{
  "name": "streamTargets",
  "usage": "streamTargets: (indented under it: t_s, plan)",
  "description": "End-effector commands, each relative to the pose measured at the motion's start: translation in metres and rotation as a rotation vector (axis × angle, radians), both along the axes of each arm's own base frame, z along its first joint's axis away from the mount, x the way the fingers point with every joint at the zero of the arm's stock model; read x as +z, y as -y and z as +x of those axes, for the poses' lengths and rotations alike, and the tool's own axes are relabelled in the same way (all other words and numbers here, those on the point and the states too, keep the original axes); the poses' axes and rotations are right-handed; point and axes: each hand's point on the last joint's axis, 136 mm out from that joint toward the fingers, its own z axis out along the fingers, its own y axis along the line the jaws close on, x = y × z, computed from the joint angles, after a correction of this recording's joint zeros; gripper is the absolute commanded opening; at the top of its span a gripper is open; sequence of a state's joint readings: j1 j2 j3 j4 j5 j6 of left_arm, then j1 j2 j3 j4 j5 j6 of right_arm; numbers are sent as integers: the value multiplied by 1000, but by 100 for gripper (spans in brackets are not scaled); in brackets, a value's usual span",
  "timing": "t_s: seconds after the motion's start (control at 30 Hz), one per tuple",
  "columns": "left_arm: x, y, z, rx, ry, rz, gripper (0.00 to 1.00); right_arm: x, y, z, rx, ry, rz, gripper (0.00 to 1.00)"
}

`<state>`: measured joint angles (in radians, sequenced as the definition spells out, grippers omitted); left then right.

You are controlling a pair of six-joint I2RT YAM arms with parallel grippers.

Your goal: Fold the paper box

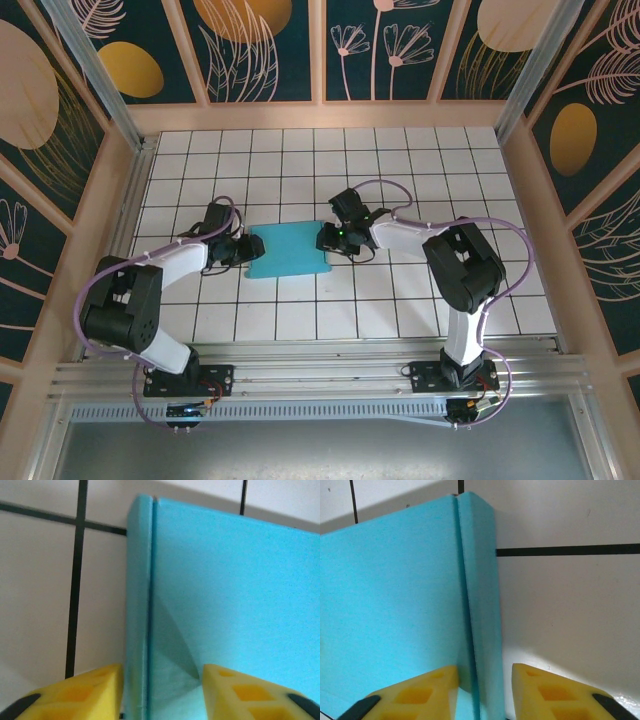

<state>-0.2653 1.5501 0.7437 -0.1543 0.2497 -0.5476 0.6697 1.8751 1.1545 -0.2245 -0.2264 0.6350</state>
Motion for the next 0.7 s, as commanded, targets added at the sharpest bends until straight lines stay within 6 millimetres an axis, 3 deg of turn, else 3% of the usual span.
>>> streamTargets:
  t_s: [0.0,0.13,0.33,0.43,0.5,0.57,0.67]
  plan:
    - [24,-7,4,21,37,47,59,22,-5,3,-9,26,16,40]
    - [33,-19,15,61,76,113,69,24,-7,14,-36,36,41,45]
    - [7,-8,15,36,24,70,69,0,-13,18,-35,-8,39,40]
    - [-3,4,15,12,8,3,64,-6,-18,16,-28,-21,53,32]
    - [-6,17,14,-7,-3,-72,54,-10,-19,16,-27,-28,55,28]
    - [-4,29,14,-18,-2,-151,46,-13,-18,16,-29,-32,55,25]
    - [9,41,15,-34,24,-244,44,-18,-17,15,-35,-49,102,21]
